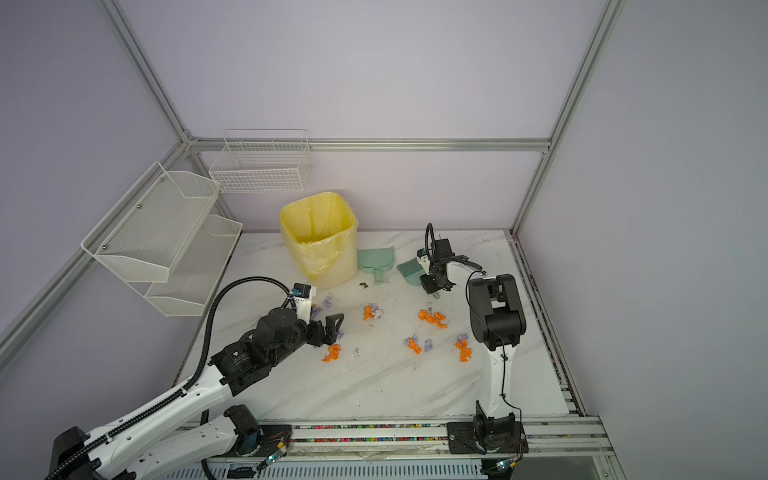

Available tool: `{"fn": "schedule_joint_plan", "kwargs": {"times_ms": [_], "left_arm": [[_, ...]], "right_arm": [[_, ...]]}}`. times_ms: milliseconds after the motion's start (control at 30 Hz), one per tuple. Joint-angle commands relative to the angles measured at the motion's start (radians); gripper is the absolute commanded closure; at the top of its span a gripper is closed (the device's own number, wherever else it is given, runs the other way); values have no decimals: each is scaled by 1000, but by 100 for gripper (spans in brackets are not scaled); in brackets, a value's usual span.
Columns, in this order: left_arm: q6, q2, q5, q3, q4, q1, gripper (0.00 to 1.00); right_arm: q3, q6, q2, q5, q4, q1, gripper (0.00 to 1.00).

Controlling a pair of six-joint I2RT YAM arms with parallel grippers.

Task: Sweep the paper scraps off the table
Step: 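Close the right gripper on the brush handle and lift the brush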

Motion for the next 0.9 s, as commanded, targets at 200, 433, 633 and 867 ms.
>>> {"fn": "schedule_joint_plan", "kwargs": {"times_ms": [200,433,633,867], "left_arm": [[-2,-3,48,122,21,-4,0],[-51,7,73,124,46,-2,0],[-73,36,95,143,75,-6,0],[-118,83,153,208,114,-8,0]], "right_arm": [[-21,182,-39,-41,-46,-64,84],[-45,246,-100,-49,18,-65,85],[-96,319,-192,-104,103,-74,86],[-179,406,-319,-120,204,-74,86]]}}
